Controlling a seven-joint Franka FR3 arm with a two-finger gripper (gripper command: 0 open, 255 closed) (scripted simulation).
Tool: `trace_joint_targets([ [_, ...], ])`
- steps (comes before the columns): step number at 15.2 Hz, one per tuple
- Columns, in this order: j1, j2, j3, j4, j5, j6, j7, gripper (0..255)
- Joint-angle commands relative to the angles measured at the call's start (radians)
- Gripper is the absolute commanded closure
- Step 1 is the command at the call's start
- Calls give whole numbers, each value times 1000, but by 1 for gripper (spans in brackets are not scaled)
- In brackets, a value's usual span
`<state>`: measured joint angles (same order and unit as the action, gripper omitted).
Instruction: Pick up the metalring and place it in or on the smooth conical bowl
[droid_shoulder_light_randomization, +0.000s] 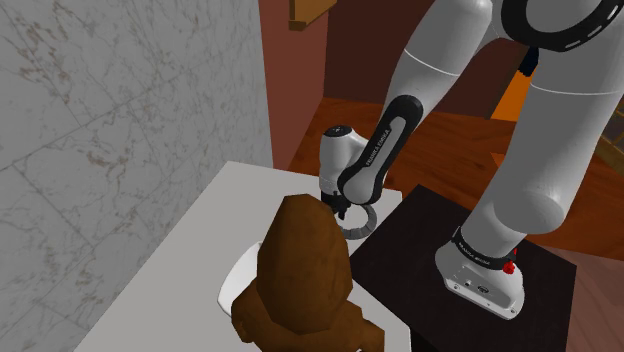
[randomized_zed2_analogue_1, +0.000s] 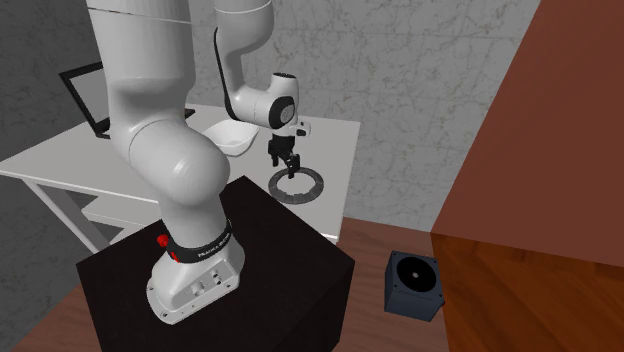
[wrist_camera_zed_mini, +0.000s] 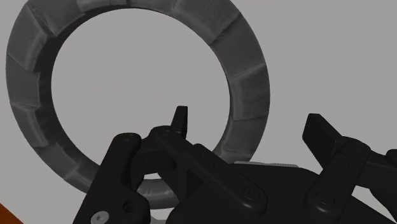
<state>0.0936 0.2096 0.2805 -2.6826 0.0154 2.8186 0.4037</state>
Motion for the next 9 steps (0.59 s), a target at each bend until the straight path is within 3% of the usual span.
trace_joint_targets([
  [1, 0, 0, 0, 0, 0, 0, 0, 0],
  [2, 0, 0, 0, 0, 0, 0, 0, 0],
  [3, 0, 0, 0, 0, 0, 0, 0, 255],
  [9, 3, 2, 1, 3, -1, -1, 4, 255],
])
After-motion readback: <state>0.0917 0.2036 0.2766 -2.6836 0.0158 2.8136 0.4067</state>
